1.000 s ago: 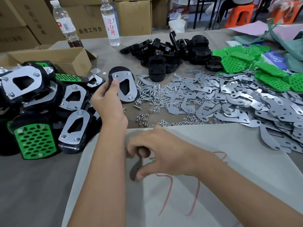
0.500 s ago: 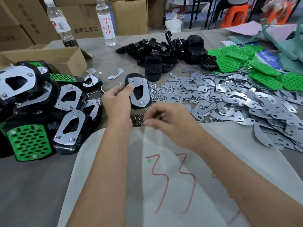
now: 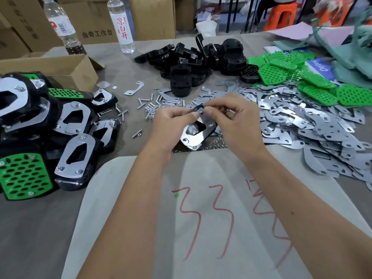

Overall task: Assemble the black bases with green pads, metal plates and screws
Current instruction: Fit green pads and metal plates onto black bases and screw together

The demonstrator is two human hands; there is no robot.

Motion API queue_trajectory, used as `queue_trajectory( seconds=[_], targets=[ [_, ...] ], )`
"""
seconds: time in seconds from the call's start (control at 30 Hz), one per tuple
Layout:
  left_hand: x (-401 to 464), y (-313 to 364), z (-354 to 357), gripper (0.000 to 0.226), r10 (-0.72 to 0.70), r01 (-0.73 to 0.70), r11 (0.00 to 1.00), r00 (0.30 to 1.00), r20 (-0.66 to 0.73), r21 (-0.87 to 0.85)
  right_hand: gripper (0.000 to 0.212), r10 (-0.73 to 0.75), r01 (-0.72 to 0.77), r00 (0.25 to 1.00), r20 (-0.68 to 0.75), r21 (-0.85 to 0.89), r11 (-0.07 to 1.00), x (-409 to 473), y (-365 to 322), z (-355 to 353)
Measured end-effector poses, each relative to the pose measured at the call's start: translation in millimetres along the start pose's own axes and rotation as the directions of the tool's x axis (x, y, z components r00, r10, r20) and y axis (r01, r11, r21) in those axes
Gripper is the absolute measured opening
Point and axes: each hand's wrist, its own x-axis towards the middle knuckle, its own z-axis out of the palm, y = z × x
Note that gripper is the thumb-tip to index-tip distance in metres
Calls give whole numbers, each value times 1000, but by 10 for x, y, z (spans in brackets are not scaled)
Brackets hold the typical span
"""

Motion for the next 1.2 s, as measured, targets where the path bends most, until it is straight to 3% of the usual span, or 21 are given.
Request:
queue_trajectory(
  seconds=[0.33, 0.5, 0.6, 0.7, 0.87, 0.97, 1.2],
  targets=[
    [-21, -11, 57, 11, 48, -50, 998, 998, -43, -35, 12, -7, 6, 998, 58, 25, 1000, 12, 30, -22],
    [-34, 2, 98, 14, 107, -109, 994, 993, -40, -30, 4, -100, 102, 994, 34, -47, 994, 29, -6, -66],
    [-32, 4, 87, 20, 70, -70, 997, 997, 11, -42, 4, -134, 142, 984, 115, -64, 988, 48, -25, -131],
    [-29, -5, 72, 30, 22, -21, 998, 1000, 22, -57, 9, -68, 70, 976, 205, -2, 998, 67, -10, -197],
    [-41, -10, 100, 20, -4, 5, 1000, 998, 59, -17, 11, -30, 26, 988, 149, 25, 999, 39, -9, -220],
    [-33, -9, 78, 13, -30, 31, 999, 997, 74, -8, 8, -13, -4, 970, 242, 71, 997, 55, -19, -240],
    [-34, -21, 84, 18, -68, 66, 997, 994, 82, 31, 11, 51, -76, 968, 245, 96, 992, 48, -4, -278]
  ],
)
